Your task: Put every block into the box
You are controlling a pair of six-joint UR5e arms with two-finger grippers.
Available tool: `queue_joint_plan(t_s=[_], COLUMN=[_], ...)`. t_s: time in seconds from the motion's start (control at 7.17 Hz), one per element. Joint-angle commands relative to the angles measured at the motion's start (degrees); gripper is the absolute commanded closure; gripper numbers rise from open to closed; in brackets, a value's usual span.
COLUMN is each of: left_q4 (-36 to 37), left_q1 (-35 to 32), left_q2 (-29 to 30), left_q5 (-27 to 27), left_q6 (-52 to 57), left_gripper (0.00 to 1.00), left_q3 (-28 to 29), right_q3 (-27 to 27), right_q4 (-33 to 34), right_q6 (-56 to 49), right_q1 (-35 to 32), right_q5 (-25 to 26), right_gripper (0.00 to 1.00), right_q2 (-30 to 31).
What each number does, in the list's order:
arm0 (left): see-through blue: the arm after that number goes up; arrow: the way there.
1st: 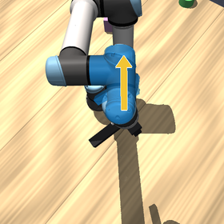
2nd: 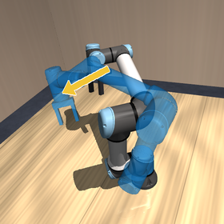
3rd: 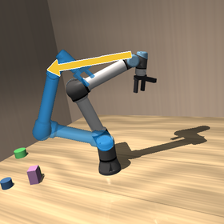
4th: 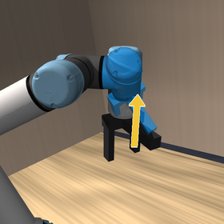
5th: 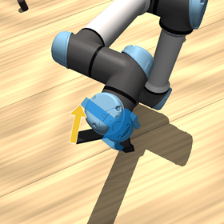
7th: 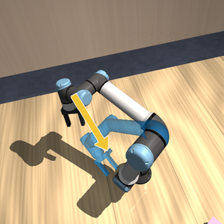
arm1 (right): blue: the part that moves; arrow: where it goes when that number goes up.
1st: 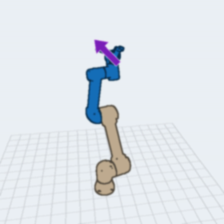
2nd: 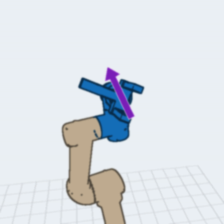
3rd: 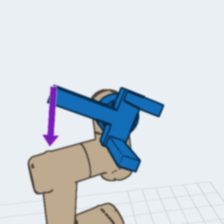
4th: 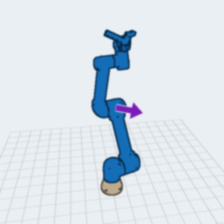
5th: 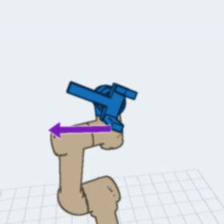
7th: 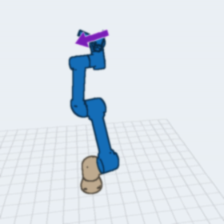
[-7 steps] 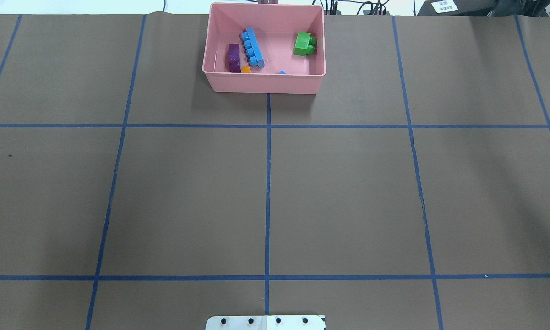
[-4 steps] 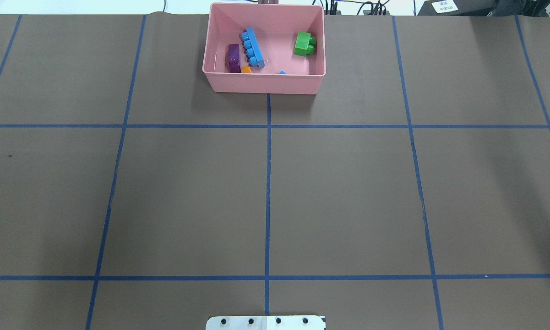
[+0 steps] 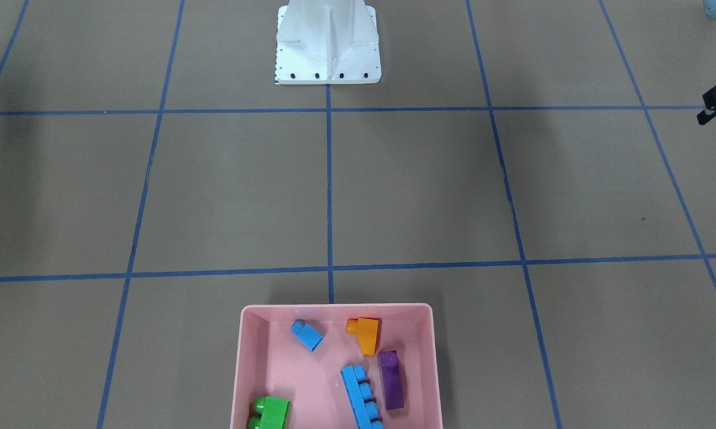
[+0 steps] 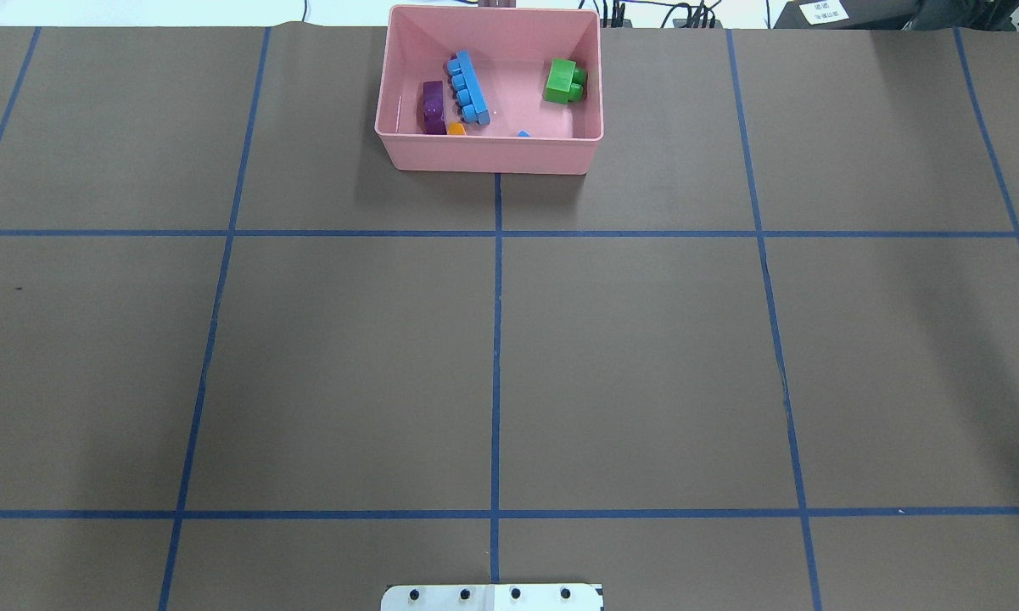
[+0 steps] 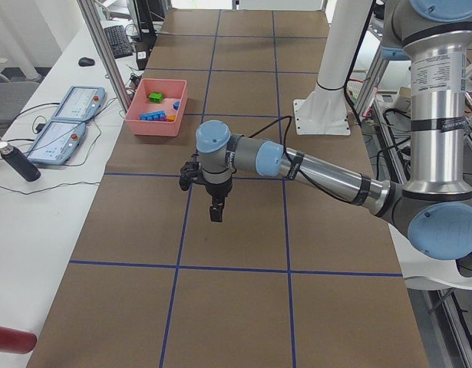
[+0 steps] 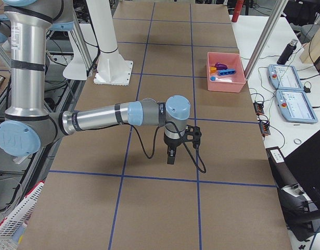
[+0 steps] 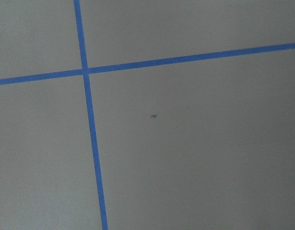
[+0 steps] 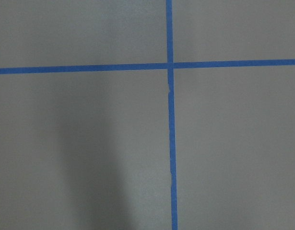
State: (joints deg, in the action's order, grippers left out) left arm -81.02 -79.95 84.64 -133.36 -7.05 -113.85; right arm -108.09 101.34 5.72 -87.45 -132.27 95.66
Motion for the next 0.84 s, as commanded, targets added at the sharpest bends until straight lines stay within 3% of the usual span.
queue_joint_plan(t_s=[0.0, 0.7], left_q4=[0.07, 0.07], left_q1=[0.05, -0.03], left_q2=[0.08, 0.08], left_q5=[-0.15, 0.2], left_q6=[0.11, 0.2], left_gripper=[0.0, 0.0], left_q3=[0.29, -0.06], right_q3=[0.07, 0.25], right_q4=[0.0, -0.09], right_q6=[0.17, 0.26], right_q1=[0.0, 0.0], right_q5=[0.26, 0.08], right_gripper=[0.0, 0.0], right_q2=[-0.04, -0.21])
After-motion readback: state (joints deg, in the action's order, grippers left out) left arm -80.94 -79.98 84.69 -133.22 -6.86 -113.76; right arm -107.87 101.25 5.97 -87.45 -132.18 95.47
